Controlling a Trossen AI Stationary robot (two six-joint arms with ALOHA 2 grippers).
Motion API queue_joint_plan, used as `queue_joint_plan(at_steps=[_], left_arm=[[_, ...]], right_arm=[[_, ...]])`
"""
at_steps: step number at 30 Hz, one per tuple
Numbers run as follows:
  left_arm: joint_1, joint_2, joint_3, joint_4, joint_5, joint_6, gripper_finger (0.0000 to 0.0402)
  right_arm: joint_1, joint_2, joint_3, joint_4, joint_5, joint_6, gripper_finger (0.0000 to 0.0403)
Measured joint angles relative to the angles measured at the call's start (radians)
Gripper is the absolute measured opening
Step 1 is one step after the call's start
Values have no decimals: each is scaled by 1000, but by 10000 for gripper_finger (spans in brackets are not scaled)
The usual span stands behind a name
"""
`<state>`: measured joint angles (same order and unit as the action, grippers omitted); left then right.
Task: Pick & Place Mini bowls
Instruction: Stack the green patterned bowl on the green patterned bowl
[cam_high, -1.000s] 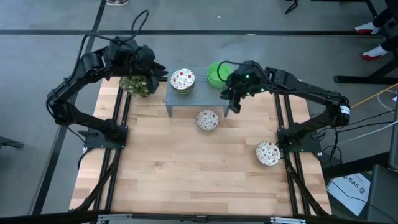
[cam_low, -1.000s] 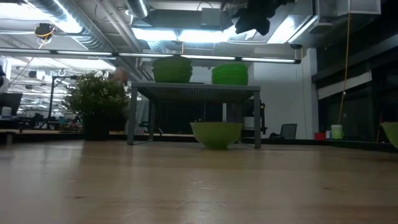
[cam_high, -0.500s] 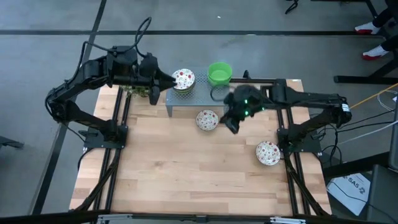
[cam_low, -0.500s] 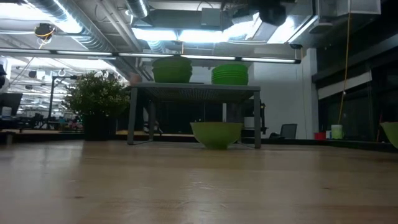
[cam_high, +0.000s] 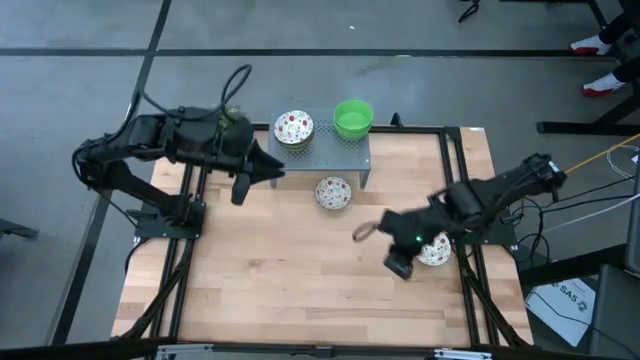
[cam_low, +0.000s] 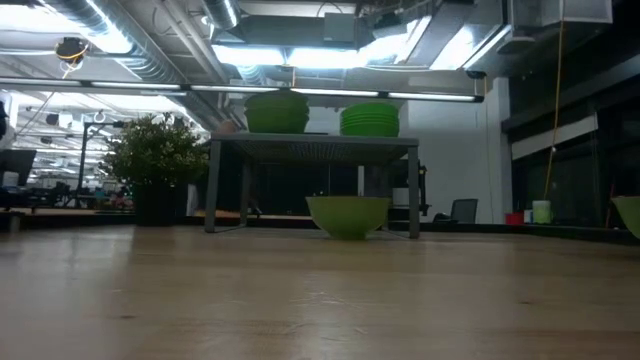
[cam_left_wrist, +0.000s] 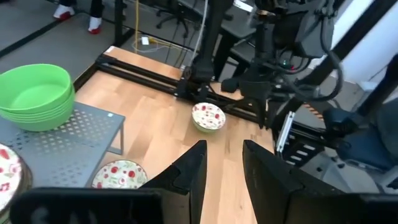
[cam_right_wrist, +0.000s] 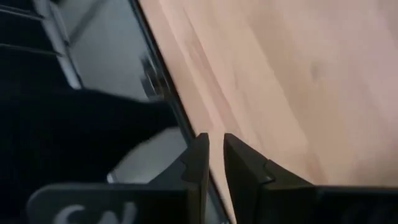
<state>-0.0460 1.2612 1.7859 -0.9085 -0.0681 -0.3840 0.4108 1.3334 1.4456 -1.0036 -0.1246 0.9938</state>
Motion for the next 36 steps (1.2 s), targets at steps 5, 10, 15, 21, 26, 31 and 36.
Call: queue_joint_plan(at_steps=[5, 10, 15, 21, 26, 31, 36], left_arm=[[-73, 10, 0, 1, -58, 0, 98], [-108, 30, 0, 0, -71, 1, 98], [-131, 58, 0, -7, -70, 2, 98], [-164, 98, 0, -20, -69, 4, 98], [-185, 130, 0, -35, -68, 4, 98], [-189, 156, 0, -39, -69, 5, 98], [-189, 168, 0, -39, -62, 31, 98]], right_arm=[[127, 0, 0, -121, 22, 235, 48], [215, 1, 0, -174, 101, 473, 49], [264, 26, 0, -259, 158, 626, 49], [276, 100, 0, -387, 161, 649, 49], [275, 166, 0, -501, 211, 645, 49], [275, 216, -27, -520, 224, 644, 49], [275, 238, -79, -459, 238, 640, 52]])
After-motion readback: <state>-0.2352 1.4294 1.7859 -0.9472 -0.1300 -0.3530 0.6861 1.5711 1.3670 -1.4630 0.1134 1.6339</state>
